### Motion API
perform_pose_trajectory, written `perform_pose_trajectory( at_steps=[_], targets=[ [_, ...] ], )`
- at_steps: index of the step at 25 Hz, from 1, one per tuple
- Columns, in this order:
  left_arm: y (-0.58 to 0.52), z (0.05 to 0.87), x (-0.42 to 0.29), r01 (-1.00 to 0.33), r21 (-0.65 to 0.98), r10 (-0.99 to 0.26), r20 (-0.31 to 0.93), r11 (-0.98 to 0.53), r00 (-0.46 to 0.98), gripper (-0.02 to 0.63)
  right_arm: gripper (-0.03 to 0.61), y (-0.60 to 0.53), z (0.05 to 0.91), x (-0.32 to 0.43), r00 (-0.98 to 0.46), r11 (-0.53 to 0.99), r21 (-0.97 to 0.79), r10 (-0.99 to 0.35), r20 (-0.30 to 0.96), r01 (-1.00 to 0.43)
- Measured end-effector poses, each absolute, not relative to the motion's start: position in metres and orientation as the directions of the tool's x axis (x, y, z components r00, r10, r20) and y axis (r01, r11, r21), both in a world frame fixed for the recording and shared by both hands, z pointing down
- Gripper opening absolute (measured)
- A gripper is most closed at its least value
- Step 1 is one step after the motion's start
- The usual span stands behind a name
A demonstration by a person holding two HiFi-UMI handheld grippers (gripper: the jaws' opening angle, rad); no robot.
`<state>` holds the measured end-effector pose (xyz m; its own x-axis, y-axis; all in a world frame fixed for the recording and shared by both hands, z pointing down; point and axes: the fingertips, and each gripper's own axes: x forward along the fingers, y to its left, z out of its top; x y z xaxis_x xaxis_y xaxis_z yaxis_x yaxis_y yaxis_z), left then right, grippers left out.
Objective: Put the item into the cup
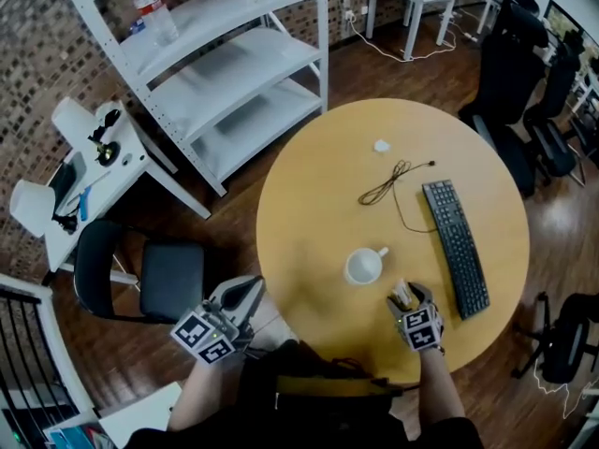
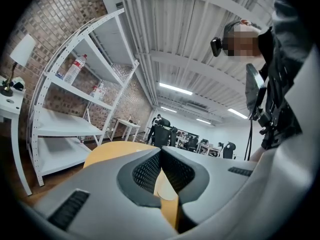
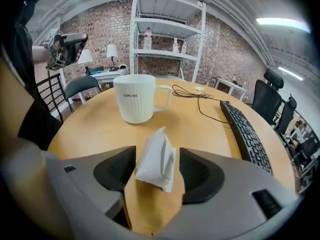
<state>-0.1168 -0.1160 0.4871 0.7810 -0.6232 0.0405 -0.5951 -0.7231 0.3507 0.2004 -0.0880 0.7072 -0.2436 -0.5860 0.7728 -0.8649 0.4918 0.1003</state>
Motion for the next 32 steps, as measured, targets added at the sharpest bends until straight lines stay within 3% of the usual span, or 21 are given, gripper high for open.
perform_pose_trajectory(
  at_steps=[8,13,22,27,32],
  targets=[
    [-0.111,0.489,-0.118,-0.597,0.354,-0.626,0.042,-0.720,0.779,-0.005,0.100,-0.093,0.712,0.207,-0.237,0.490,0.101,-0.579,0.780,-0.866],
    [-0.114,0.487,-0.118,-0.585,0.355,-0.616,0.029,-0.730,0.787,-0.005,0.095,-0.094,0.685,0.206,-0.237,0.465,0.118,-0.633,0.737,-0.878],
    [-0.121,0.476,-0.108,-0.550,0.347,-0.598,-0.041,-0.760,0.800,-0.005,0.095,-0.119,0.583,0.181,-0.359,0.446,0.035,-0.763,0.538,-0.894],
    [-0.120,0.475,-0.123,-0.570,0.344,-0.623,-0.060,-0.746,0.780,-0.005,0.095,-0.140,0.539,0.151,-0.450,0.475,-0.060,-0.776,0.442,-0.878],
    [-0.118,0.476,-0.150,-0.618,0.348,-0.676,-0.067,-0.705,0.734,-0.006,0.096,-0.156,0.539,0.123,-0.507,0.505,-0.135,-0.734,0.452,-0.852]
  ],
)
